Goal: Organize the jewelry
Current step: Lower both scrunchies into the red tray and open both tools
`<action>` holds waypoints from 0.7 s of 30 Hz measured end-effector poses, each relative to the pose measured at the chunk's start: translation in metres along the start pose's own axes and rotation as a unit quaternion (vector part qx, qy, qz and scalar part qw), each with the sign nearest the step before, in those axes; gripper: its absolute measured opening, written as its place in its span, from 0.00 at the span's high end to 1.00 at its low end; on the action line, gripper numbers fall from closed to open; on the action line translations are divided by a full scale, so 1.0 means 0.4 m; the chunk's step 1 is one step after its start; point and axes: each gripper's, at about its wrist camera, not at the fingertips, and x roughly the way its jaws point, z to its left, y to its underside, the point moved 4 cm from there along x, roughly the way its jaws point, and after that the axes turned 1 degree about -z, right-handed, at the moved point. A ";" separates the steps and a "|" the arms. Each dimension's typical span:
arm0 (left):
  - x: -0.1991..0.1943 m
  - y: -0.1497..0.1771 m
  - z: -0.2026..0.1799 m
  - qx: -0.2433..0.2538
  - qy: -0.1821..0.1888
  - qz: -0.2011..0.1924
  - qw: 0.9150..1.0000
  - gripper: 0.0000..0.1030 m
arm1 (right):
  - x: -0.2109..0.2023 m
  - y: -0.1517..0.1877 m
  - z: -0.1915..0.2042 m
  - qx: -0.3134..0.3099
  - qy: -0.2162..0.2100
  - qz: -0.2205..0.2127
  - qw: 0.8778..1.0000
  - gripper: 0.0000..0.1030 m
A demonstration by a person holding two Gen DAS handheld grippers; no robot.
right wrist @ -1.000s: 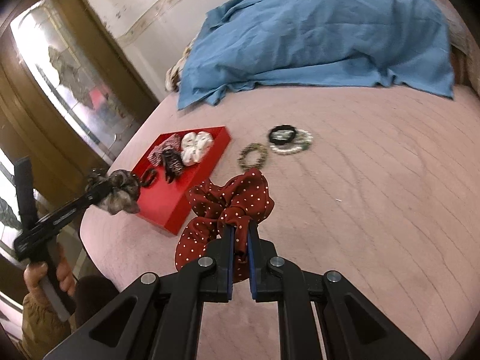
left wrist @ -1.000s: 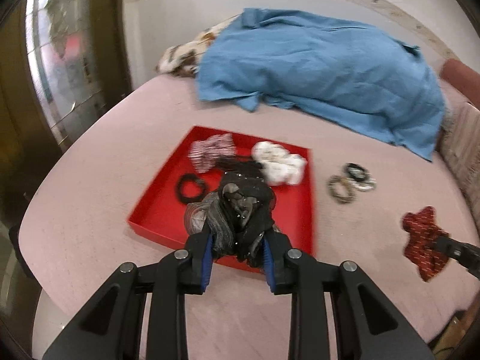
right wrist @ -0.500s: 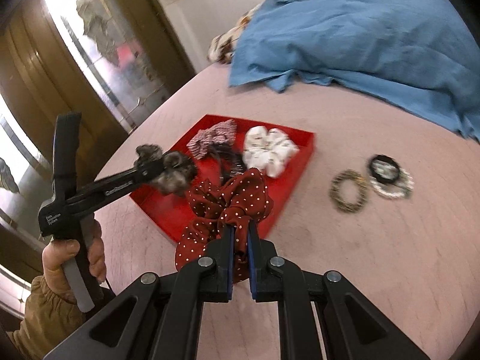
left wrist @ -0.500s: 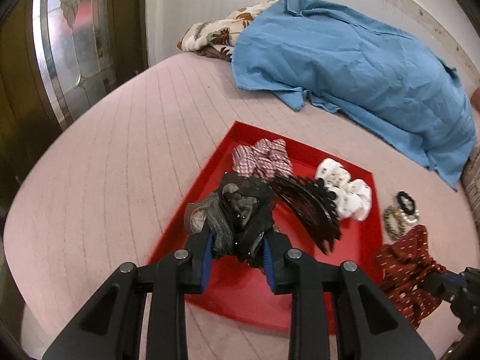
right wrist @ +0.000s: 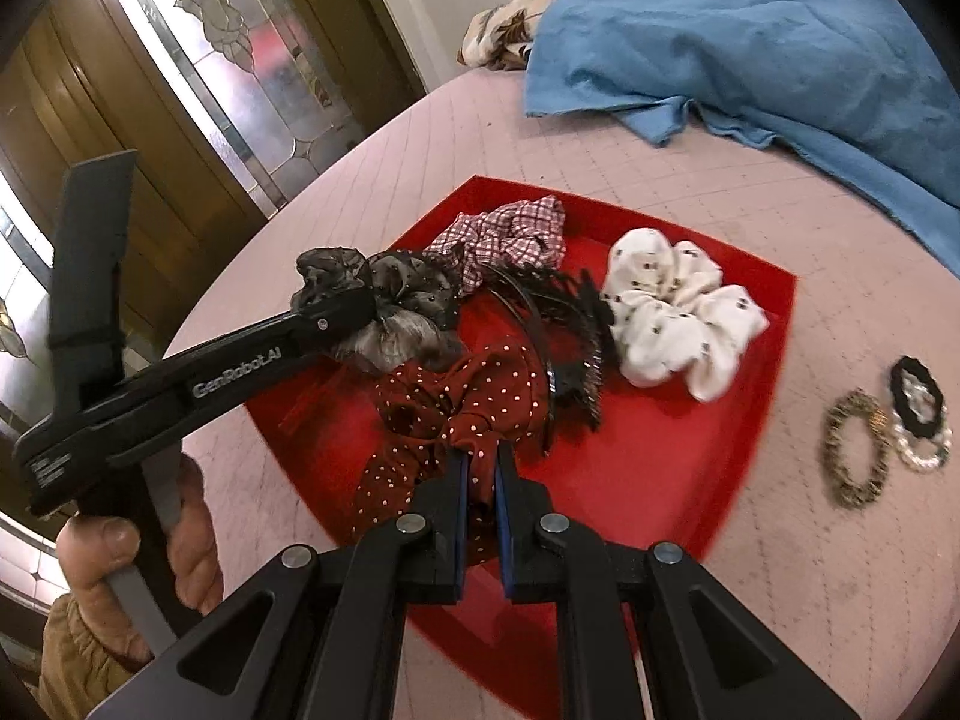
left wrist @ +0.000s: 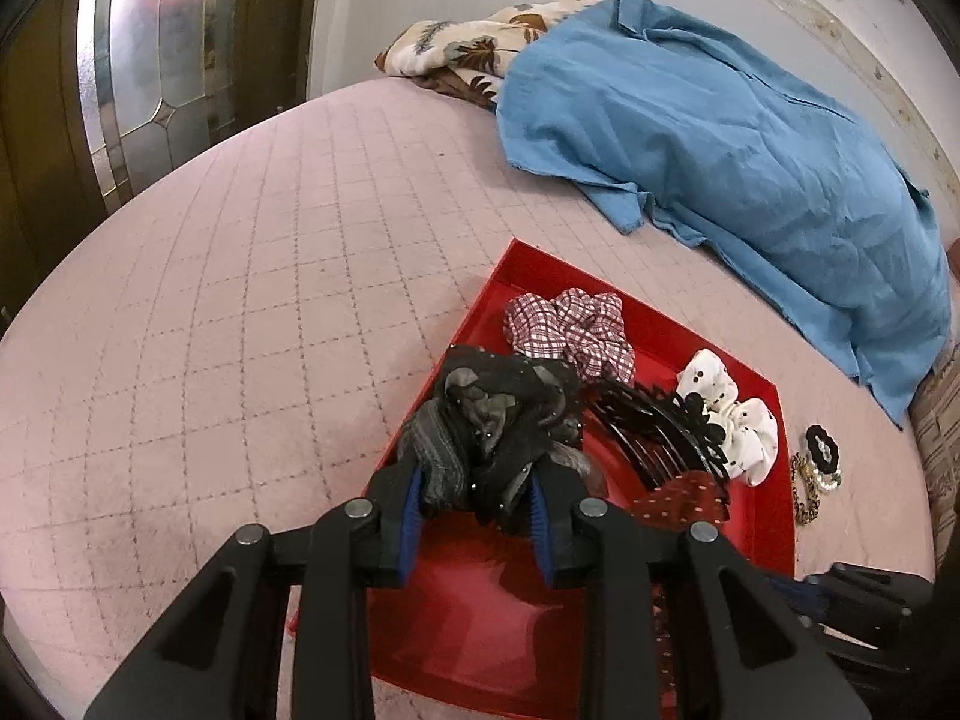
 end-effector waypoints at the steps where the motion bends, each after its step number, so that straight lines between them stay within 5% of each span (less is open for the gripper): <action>1: -0.001 0.000 -0.001 0.001 -0.001 -0.002 1.000 0.70 | 0.007 -0.002 0.003 -0.001 0.000 0.001 1.000 0.91; 21: -0.071 -0.019 0.011 -0.028 0.042 -0.058 0.997 0.52 | 0.068 0.020 0.066 -0.022 -0.029 0.024 0.999 0.89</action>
